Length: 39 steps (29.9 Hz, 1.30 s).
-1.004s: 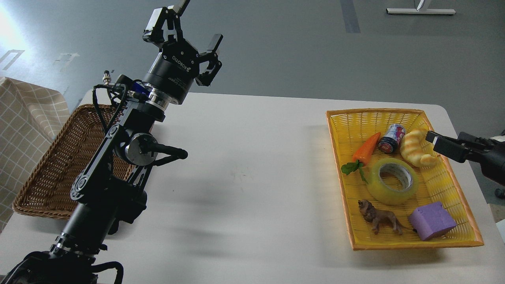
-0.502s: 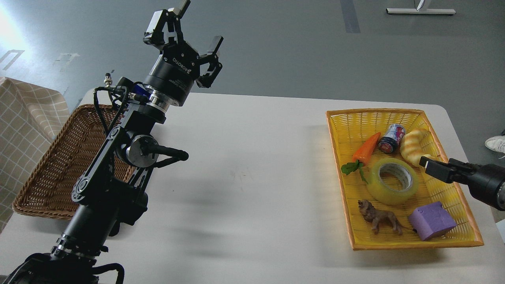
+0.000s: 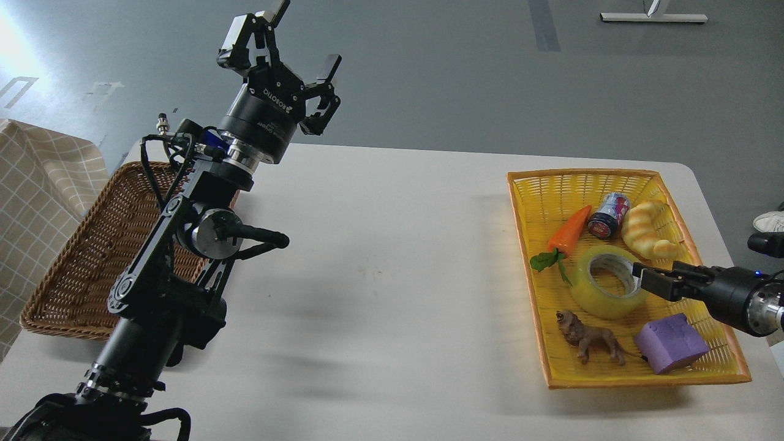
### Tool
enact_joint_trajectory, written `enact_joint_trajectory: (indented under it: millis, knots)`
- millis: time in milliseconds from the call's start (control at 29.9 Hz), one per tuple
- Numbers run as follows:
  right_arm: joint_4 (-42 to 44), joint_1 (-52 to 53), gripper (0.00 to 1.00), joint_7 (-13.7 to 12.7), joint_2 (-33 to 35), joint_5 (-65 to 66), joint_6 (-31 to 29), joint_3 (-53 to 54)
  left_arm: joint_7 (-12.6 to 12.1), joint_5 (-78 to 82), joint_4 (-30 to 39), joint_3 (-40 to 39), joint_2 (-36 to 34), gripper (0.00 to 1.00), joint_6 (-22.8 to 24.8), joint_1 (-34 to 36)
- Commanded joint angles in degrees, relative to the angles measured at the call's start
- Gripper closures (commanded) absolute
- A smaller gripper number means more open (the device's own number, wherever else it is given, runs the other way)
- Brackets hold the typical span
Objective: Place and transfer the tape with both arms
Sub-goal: 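Reach the right gripper into the yellow basket and grasp the tape roll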
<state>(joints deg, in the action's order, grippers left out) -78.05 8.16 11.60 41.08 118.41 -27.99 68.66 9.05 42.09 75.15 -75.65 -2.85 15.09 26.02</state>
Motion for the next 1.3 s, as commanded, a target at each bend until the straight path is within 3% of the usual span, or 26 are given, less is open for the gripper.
enact_joint_trajectory:
  millis: [0,1037,1137,1204,1271]
  knots:
    - [0.5,0.5,0.22,0.0,0.0,0.1,0.0,-0.1,0.0,0.0,0.0,0.0,-0.1,0.01,0.0,0.0]
    - [6.6,6.5,0.21,-0.3,-1.7,1.7,0.0,-6.7,0.2,-0.2,-0.1,-0.4,-0.6,0.01,0.0,-0.6]
    - [6.9,6.5,0.33,-0.5,-1.8,1.8,0.0,-6.8,0.2,-0.3,-0.1,-0.4,-0.6,0.01,0.0,-0.6]
    - [7.3,6.5,0.50,-0.7,-2.1,1.8,0.0,-6.8,0.2,-0.3,-0.1,-0.4,-0.6,0.01,0.0,-0.6]
    - [7.5,6.5,0.60,-1.1,-2.1,1.7,0.0,-6.8,0.2,-0.3,-0.1,-0.4,-0.7,0.01,0.0,-0.6]
